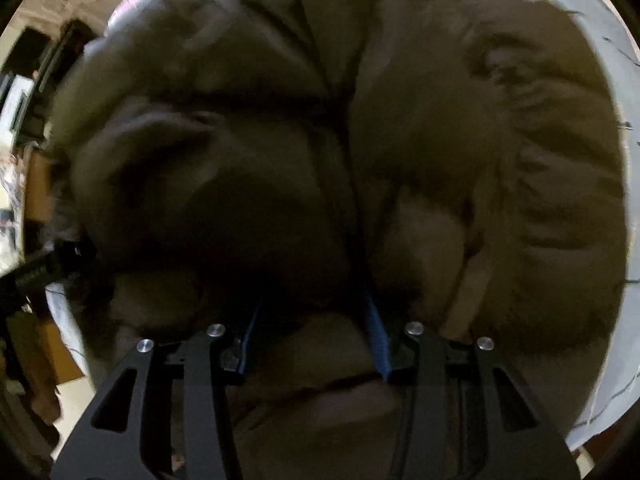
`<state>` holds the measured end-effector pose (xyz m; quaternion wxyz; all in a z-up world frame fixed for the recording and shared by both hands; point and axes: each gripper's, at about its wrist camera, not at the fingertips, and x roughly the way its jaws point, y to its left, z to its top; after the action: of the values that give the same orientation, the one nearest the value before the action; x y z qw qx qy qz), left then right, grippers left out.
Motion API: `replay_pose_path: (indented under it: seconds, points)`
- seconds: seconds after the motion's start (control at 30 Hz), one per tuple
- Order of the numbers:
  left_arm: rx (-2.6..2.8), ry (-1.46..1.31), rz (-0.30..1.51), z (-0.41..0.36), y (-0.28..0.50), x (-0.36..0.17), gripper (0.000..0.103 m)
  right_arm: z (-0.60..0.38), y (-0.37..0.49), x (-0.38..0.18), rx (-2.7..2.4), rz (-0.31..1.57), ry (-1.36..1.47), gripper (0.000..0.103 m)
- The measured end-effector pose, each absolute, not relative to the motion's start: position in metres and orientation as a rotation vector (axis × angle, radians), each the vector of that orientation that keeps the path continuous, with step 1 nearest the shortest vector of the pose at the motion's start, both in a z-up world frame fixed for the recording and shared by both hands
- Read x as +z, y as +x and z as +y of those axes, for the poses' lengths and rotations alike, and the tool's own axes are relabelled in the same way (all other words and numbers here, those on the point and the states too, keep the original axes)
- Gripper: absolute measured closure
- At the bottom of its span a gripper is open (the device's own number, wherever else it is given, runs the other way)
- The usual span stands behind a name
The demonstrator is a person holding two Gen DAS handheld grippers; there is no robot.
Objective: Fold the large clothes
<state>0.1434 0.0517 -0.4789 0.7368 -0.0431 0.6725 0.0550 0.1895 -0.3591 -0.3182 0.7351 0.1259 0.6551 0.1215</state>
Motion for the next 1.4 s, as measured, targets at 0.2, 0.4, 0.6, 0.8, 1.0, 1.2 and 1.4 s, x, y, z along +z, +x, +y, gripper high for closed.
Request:
replay_pose_path:
  seconds: [0.2,0.4,0.6,0.8,1.0,1.2,1.4]
  points:
    - [0.004,-0.088,1.485,0.041,0.102,-0.468,0.002,-0.343,0.164,-0.306,0.3,1.446,0.228,0.05]
    - [0.099,-0.191,1.644,0.058,0.092,-0.511,0.002,-0.34,0.16,-0.334,0.272,1.56,0.235,0.044]
    - [0.056,-0.226,1.573,0.104,0.057,-0.468,0.002,-0.408,0.112,-0.304,0.158,1.579,0.315,0.001]
    - [0.256,-0.249,1.676,0.183,0.007,-0.481,0.002,-0.513,0.042,-0.331,-0.236,1.657,0.447,0.001]
    - [0.308,-0.413,1.804,0.223,-0.015,-0.525,0.002,-0.52,0.016,-0.387,-0.204,1.744,0.853,0.001]
    - [0.369,-0.264,1.873,0.224,-0.025,-0.543,0.025,-0.492,0.023,-0.376,-0.129,1.719,0.773,0.068]
    - [0.48,-0.105,1.876,0.223,-0.036,-0.54,0.032,-0.438,0.029,-0.378,-0.191,1.746,0.59,0.079]
